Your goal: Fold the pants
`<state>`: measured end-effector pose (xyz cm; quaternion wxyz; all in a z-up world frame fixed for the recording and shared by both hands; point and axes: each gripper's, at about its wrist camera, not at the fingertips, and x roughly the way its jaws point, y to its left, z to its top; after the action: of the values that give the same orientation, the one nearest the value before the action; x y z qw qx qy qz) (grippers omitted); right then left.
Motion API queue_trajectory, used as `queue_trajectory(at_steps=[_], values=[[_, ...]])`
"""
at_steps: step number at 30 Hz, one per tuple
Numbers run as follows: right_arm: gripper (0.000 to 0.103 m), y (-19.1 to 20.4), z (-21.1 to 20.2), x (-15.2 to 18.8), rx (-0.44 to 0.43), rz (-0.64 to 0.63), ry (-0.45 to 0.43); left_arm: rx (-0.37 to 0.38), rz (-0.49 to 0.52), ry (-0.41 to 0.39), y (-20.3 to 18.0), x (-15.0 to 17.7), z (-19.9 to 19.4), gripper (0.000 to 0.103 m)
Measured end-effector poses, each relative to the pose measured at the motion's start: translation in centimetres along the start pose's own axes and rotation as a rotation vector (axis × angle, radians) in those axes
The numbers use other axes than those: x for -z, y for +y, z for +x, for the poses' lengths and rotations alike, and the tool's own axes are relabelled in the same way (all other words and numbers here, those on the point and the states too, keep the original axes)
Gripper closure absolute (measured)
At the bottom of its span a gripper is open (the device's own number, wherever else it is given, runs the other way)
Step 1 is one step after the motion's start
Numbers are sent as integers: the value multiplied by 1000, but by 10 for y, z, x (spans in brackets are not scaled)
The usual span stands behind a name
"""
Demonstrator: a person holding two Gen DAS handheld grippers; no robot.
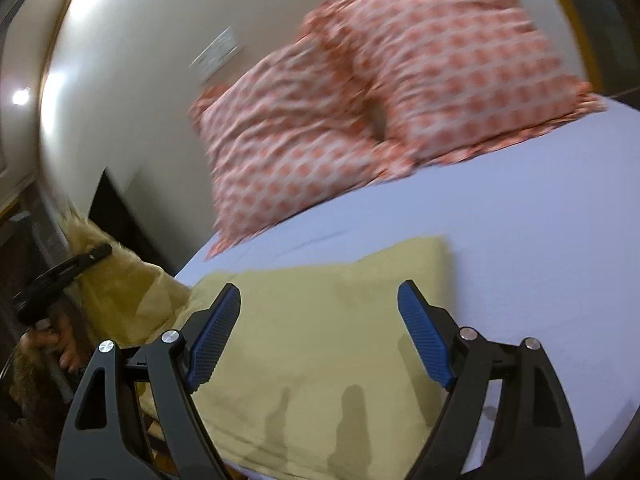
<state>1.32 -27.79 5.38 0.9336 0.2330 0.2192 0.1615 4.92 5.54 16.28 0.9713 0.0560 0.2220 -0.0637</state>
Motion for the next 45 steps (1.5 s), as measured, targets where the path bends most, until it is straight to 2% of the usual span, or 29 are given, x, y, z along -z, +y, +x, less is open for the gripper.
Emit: queue_trajectory(at_steps=[2,3,5,8,9,11,12,15,17,19,21,22,23,25,26,28,30,31,33,36,39,45], values=[[20,-16,-13,-7,29,36,-31,113,132,3,-56,5,4,88],[20,-25,-20,-10,34,64,-43,178,247,15,-98,20,8,88],[20,-40,-28,-14,39,117,-52,240,422,48,-150,55,15,88],[20,-59,-23,-18,40,181,-2,336,529,190,-185,102,35,86],[20,-62,-16,-21,34,189,34,313,574,181,-192,119,34,86],[20,-62,3,-21,46,170,126,257,648,113,-194,130,22,84],[22,-59,11,-20,60,152,165,262,646,101,-187,129,13,83],[36,-54,40,-16,89,109,283,378,505,135,-147,112,-5,75],[39,-53,55,-12,95,88,341,430,372,174,-125,97,-3,49],[40,-49,57,-11,101,56,349,469,211,207,-86,90,-3,37],[40,-48,55,-10,98,45,353,532,65,231,-50,87,-1,30],[40,-49,54,-10,92,49,350,539,27,244,-39,88,-1,25],[40,-49,53,-10,90,50,348,529,28,239,-36,88,-4,23],[41,-48,52,-10,107,40,342,483,98,210,-46,94,-15,22],[42,-46,49,-12,122,24,319,485,144,206,-54,96,-18,22],[52,-42,44,-14,133,-12,285,488,229,209,-70,104,-22,22],[53,-39,37,-18,167,-46,233,478,259,223,-75,112,-29,22],[53,-36,30,-23,185,-77,179,481,250,226,-73,114,-31,22],[53,-32,30,-28,157,-111,163,509,195,220,-63,113,-38,22],[53,-27,49,-30,131,-165,248,530,122,169,-45,106,-50,20],[53,-32,70,-20,108,-169,360,485,80,132,-32,101,-55,16],[52,-48,51,-7,10,-119,371,407,-19,153,-7,98,-38,16]])
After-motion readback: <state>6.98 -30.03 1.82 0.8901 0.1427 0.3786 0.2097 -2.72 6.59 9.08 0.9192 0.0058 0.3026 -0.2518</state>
